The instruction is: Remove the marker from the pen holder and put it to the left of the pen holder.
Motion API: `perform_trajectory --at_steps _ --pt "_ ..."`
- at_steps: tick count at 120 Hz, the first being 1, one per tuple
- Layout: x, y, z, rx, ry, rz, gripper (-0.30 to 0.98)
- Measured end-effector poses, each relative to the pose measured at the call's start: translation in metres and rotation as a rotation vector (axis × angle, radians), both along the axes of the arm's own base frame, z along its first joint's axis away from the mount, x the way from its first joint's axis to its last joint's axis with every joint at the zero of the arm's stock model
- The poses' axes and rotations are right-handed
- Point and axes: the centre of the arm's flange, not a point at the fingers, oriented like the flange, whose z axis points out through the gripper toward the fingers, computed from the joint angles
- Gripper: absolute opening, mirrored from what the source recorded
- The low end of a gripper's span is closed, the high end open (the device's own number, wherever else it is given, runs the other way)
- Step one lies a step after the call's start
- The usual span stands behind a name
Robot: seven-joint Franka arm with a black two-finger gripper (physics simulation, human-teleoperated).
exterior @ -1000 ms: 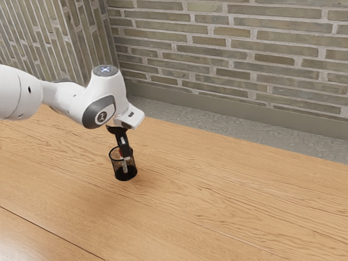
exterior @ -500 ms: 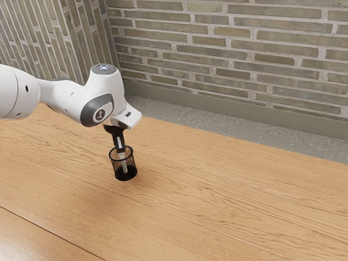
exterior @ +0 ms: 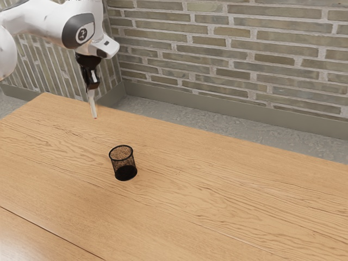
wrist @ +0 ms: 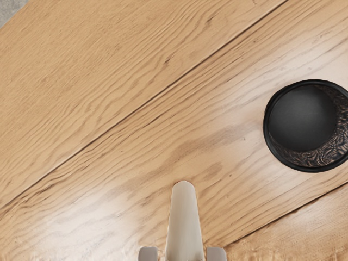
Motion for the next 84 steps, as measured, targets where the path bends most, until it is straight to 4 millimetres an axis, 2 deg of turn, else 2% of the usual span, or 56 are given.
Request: perform_trajectory --at_steps 13,25,34,56,66,84 --pt "0.024 0.039 -0.060 0.047 0.211 0.146 -0.10" --pt "0.032 0.069 -0.120 0.072 0.382 0.267 -0.10" --pt "0.031 0.075 -0.159 0.085 0.494 0.325 -0.10" --pt "0.024 0.075 -0.253 0.118 0.718 0.407 -0.10" --pt "0.023 0.073 -0.270 0.129 0.756 0.428 -0.10" --pt "0.021 0.070 -0.275 0.140 0.774 0.456 -0.09"
